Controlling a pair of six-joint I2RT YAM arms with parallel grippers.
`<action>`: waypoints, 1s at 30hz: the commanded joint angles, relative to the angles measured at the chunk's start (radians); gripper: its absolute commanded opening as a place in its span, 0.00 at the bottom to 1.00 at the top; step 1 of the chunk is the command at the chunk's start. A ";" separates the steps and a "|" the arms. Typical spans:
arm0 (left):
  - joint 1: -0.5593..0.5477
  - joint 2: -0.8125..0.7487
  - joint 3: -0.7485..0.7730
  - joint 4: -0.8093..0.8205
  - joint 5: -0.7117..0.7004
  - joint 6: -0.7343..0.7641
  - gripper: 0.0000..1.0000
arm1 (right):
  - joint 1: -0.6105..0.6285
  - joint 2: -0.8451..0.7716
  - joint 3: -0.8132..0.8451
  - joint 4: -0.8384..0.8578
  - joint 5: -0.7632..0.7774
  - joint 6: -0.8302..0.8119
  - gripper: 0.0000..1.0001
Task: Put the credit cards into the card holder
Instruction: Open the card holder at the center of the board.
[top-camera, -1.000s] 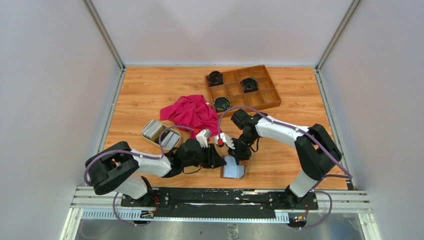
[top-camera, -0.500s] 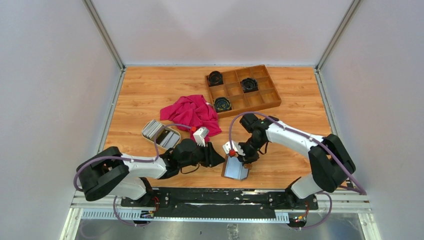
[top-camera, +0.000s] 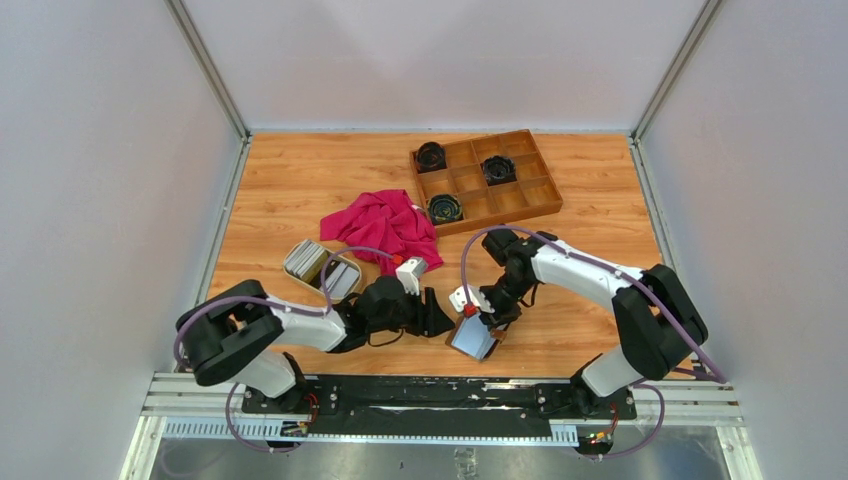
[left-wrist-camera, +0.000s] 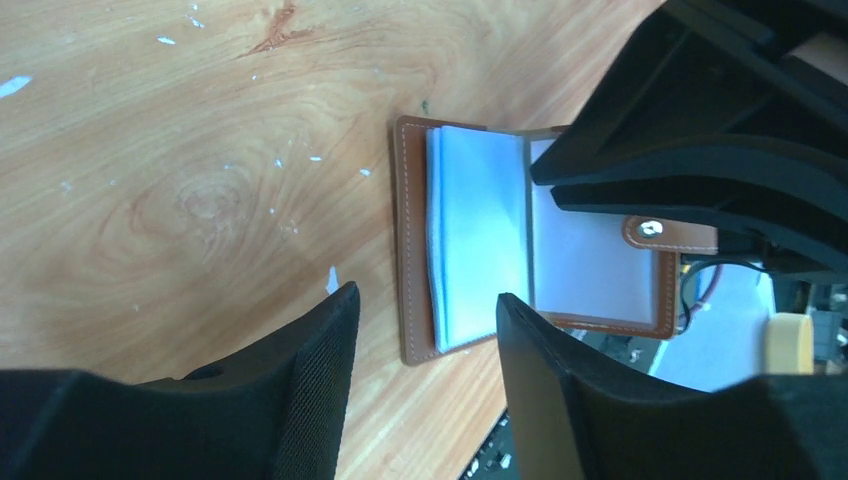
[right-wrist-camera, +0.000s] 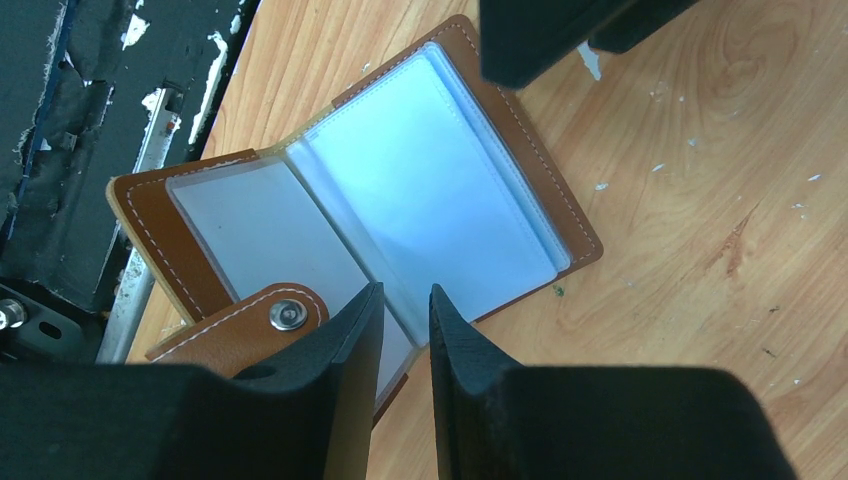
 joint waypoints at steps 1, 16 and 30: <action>0.002 0.096 0.070 -0.008 0.066 -0.013 0.59 | -0.015 0.010 -0.017 -0.020 -0.024 -0.029 0.27; -0.013 0.213 0.139 -0.072 0.055 -0.062 0.51 | -0.067 -0.005 0.003 0.011 -0.068 0.028 0.27; -0.040 0.186 0.152 -0.134 -0.009 -0.029 0.45 | -0.140 -0.020 0.286 -0.203 -0.230 0.202 0.41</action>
